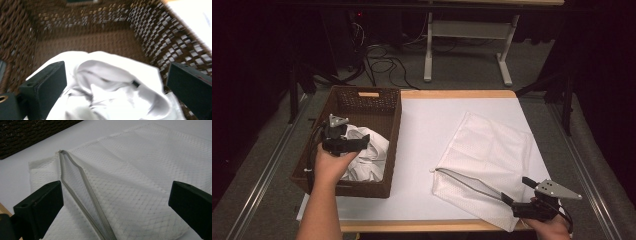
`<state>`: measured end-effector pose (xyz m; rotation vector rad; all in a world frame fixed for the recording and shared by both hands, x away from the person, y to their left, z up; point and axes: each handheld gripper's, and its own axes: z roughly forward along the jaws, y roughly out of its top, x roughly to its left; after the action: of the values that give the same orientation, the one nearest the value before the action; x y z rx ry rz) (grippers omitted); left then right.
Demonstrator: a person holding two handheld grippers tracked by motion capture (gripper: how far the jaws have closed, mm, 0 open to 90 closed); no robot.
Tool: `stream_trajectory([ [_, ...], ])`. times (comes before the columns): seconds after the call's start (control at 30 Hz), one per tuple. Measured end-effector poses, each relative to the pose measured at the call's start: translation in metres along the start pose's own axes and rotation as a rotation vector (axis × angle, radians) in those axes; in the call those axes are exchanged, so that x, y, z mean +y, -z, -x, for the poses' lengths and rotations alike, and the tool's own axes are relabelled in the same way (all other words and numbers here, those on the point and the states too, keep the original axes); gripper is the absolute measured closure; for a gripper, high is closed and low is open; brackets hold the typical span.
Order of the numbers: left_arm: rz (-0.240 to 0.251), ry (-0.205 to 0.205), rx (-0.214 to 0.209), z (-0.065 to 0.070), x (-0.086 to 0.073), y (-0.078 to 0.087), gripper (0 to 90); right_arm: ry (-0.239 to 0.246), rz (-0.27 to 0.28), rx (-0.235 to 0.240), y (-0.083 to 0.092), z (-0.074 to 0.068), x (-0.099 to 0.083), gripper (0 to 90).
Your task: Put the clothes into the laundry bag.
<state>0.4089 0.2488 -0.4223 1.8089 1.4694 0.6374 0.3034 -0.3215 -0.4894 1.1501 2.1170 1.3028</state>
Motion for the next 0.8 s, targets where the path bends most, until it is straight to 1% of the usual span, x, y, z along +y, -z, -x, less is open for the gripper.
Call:
stream_trajectory([
  [0.03,-0.023,-0.009,0.013,-0.002,0.001,-0.001,5.5,0.001,-0.003,0.0,0.0,-0.001,0.0,0.6],
  [0.07,-0.114,-0.046,0.073,-0.004,0.002,-0.006,7.6,0.005,-0.003,-0.002,0.0,-0.001,0.0,0.6],
  [0.1,-0.114,-0.046,0.073,-0.004,0.002,-0.006,7.7,0.005,-0.003,-0.003,0.0,-0.001,0.0,0.6],
  [0.13,-0.205,-0.038,0.067,-0.011,0.0,-0.012,7.2,0.005,-0.004,-0.003,0.0,-0.001,0.0,0.6],
  [0.17,-0.205,-0.038,0.067,-0.011,0.0,-0.012,5.7,0.009,-0.005,-0.002,-0.001,-0.001,-0.001,0.6],
  [0.2,-0.246,-0.022,0.059,-0.015,-0.002,-0.014,5.7,0.009,-0.005,-0.002,-0.001,-0.001,-0.001,0.6],
  [0.23,-0.274,-0.006,0.055,-0.018,-0.005,-0.017,1.3,0.01,-0.01,0.002,-0.002,0.0,-0.001,0.6],
  [0.27,-0.299,0.012,0.045,-0.02,-0.006,-0.019,1.3,0.01,-0.01,0.002,-0.002,0.0,-0.001,0.6],
  [0.3,-0.344,0.009,0.051,-0.019,-0.007,-0.025,0.3,0.01,-0.017,0.005,-0.004,0.0,-0.002,0.6],
  [0.33,-0.344,0.009,0.051,-0.019,-0.007,-0.025,0.2,0.01,-0.017,0.005,-0.004,0.0,-0.002,0.6],
  [0.37,-0.378,0.015,0.058,-0.02,-0.008,-0.029,0.2,0.009,-0.02,0.005,-0.004,0.0,-0.002,0.6],
  [0.4,-0.434,0.02,0.065,-0.02,-0.01,-0.036,0.2,0.022,-0.019,0.006,-0.004,-0.001,-0.002,0.6],
  [0.43,-0.434,0.02,0.065,-0.02,-0.01,-0.036,0.2,0.022,-0.019,0.006,-0.004,-0.001,-0.002,0.6],
  [0.5,-0.488,0.029,0.07,-0.02,-0.012,-0.043,0.2,0.027,-0.015,0.003,-0.002,-0.003,-0.002,0.6],
  [0.53,-0.528,0.041,0.069,-0.021,-0.013,-0.048,0.2,0.02,-0.016,0.002,-0.001,-0.003,-0.002,0.6],
  [0.57,-0.528,0.041,0.069,-0.021,-0.013,-0.048,0.3,0.02,-0.016,0.002,-0.001,-0.003,-0.002,0.6],
  [0.6,-0.571,0.051,0.058,-0.021,-0.015,-0.052,0.5,0.014,-0.016,0.001,0.0,-0.002,-0.003,0.6],
  [0.63,-0.593,0.051,0.054,-0.021,-0.016,-0.054,0.5,0.014,-0.013,0.001,0.0,-0.001,-0.003,0.6],
  [0.67,-0.593,0.051,0.054,-0.021,-0.016,-0.054,0.5,0.014,-0.013,0.001,0.0,-0.001,-0.003,0.6],
  [0.7,-0.633,0.041,0.055,-0.019,-0.018,-0.059,0.7,0.013,-0.013,0.001,0.001,-0.001,-0.003,0.6],
  [0.73,-0.633,0.041,0.055,-0.019,-0.018,-0.059,1.6,0.014,-0.013,0.001,0.001,0.0,-0.003,0.6],
  [0.8,-0.679,0.009,0.059,-0.015,-0.021,-0.064,3.4,0.012,-0.016,0.003,0.001,0.0,-0.003,0.6],
])
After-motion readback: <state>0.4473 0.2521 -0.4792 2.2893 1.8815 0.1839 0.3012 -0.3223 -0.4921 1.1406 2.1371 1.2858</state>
